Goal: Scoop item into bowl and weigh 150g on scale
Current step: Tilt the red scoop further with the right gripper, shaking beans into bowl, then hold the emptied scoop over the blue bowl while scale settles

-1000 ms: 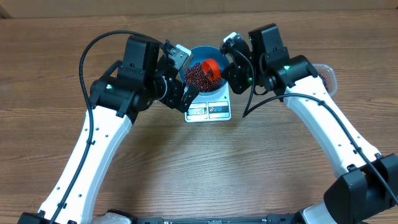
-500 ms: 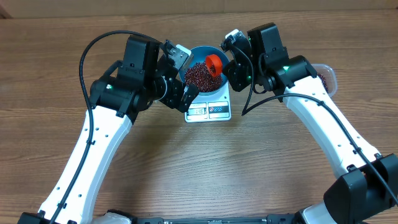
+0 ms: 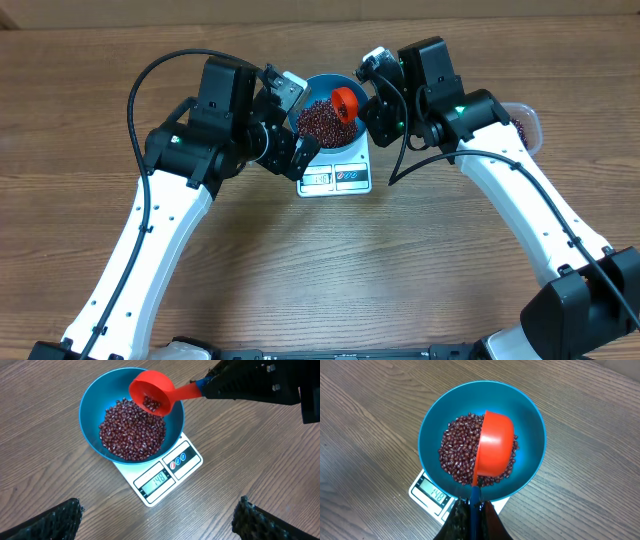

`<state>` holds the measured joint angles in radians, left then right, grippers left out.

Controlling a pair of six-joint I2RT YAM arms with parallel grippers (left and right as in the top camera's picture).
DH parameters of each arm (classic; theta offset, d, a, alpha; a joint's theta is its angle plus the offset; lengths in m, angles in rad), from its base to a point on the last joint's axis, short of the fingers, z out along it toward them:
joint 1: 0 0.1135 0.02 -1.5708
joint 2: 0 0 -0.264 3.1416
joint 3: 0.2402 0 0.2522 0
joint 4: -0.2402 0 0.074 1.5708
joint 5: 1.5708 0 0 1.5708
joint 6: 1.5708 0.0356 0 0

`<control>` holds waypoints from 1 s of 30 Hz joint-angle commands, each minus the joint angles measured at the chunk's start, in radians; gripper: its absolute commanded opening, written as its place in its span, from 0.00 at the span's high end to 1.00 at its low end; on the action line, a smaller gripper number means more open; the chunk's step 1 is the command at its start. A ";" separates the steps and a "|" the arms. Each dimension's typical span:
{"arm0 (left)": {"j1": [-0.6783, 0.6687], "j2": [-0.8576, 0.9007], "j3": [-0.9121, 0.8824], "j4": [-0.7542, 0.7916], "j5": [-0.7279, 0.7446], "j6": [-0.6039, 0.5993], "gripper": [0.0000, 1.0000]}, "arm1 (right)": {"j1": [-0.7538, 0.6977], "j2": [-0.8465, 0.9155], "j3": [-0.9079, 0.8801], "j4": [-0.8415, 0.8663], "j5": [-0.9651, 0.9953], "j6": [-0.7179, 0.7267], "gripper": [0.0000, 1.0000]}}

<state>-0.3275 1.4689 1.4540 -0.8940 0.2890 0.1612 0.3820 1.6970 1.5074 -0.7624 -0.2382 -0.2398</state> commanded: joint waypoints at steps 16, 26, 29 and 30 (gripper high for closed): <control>-0.002 -0.023 0.015 0.001 0.015 0.019 0.00 | 0.010 -0.023 0.031 -0.002 0.056 -0.003 0.96; -0.002 -0.023 0.015 0.001 0.015 0.019 0.00 | 0.010 -0.023 0.031 -0.001 0.073 0.011 0.96; -0.002 -0.023 0.015 0.001 0.015 0.019 0.00 | 0.010 -0.023 0.031 -0.002 0.073 0.011 0.96; -0.002 -0.023 0.015 0.001 0.015 0.019 0.00 | 0.010 -0.023 0.031 -0.002 0.073 0.011 0.96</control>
